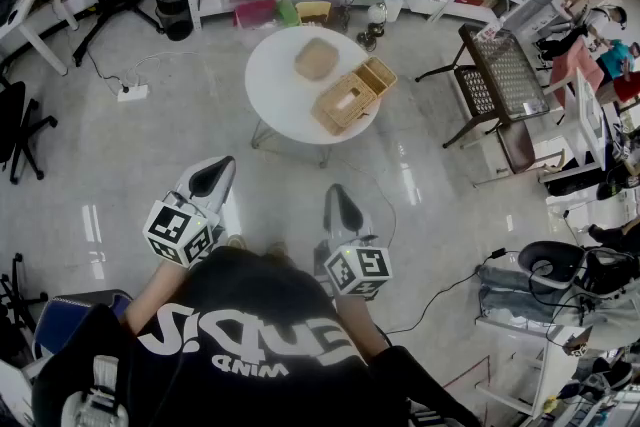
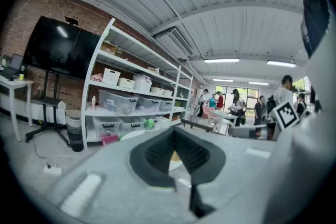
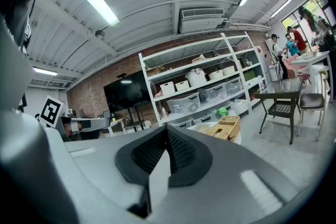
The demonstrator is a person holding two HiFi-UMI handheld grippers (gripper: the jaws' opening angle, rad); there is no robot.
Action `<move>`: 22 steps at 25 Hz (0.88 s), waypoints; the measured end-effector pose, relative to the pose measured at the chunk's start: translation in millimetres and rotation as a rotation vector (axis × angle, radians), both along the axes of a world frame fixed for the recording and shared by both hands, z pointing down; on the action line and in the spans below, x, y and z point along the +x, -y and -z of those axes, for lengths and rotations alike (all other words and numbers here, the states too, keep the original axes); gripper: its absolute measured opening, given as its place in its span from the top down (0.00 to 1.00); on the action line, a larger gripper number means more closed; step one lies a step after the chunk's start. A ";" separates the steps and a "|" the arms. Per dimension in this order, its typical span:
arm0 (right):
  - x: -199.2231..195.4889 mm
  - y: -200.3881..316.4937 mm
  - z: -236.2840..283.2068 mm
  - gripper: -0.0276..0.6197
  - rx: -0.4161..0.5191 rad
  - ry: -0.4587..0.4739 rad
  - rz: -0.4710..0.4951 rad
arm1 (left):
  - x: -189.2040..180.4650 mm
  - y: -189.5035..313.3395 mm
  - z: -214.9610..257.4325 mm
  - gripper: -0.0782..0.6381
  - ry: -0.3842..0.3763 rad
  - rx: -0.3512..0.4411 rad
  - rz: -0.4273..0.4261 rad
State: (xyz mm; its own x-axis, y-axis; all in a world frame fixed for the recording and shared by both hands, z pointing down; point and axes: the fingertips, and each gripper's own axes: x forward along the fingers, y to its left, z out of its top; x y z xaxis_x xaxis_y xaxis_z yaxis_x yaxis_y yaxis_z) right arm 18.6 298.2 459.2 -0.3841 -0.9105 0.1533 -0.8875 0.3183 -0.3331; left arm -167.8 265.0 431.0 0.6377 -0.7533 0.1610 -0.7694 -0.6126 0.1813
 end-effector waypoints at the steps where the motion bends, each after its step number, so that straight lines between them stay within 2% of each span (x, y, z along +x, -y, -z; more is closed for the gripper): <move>1: 2.2 0.2 0.4 0.96 0.001 0.002 -0.001 | 1.4 0.4 0.1 0.89 0.000 0.000 0.003; 11: 36.3 -4.5 -2.8 0.96 0.006 0.024 0.024 | 22.8 -2.5 -1.9 0.89 -0.009 0.007 0.050; 22: 63.8 -4.3 -23.2 0.96 -0.033 0.026 0.057 | 40.6 5.8 -8.0 0.89 -0.022 0.012 0.117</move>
